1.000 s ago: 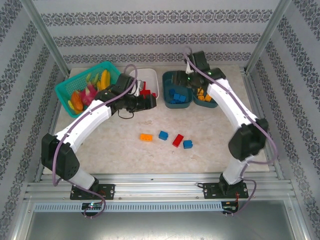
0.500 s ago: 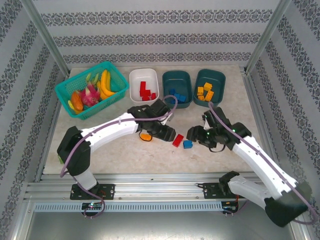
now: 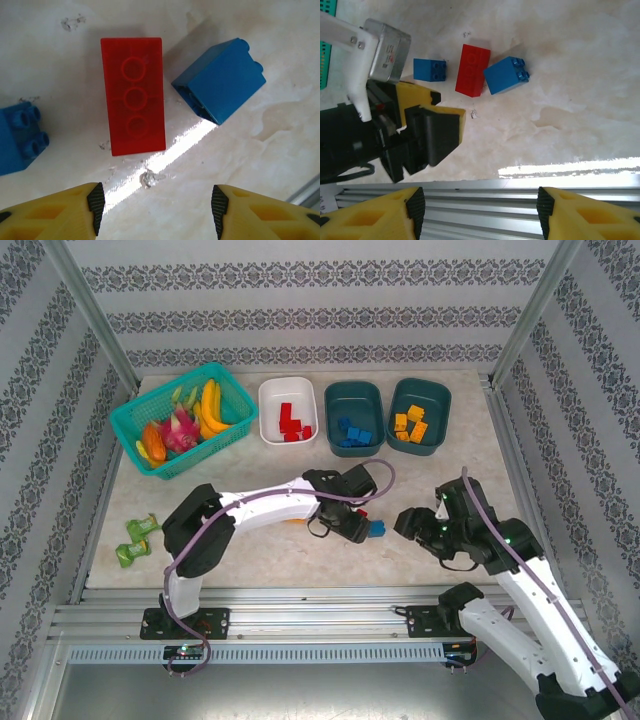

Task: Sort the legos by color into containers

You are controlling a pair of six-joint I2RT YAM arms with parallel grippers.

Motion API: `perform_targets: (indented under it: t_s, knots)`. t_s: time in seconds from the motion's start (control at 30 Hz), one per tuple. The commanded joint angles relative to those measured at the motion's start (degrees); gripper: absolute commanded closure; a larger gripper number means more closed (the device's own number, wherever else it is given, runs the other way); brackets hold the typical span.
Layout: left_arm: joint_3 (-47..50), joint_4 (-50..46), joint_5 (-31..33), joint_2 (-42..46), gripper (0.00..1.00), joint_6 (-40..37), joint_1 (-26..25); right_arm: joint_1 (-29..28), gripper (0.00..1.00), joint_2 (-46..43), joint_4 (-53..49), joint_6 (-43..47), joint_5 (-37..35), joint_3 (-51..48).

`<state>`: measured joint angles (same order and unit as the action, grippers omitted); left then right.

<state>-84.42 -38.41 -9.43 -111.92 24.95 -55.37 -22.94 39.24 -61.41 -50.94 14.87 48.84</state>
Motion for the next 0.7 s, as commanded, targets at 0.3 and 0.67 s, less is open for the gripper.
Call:
perform_targets:
  t_s: [0.3,0.67]
  knots:
    - [-8.72,-4.43,6.30,-9.38,0.37,-2.00,-1.31,3.46,0.33,-2.77,-3.93,0.39,0.69,3.01]
    - [-12.52,-5.69,7.97,-13.94,0.56,-1.92,-1.30,4.55,0.32,-1.24,-1.97,1.37,2.00,4.18]
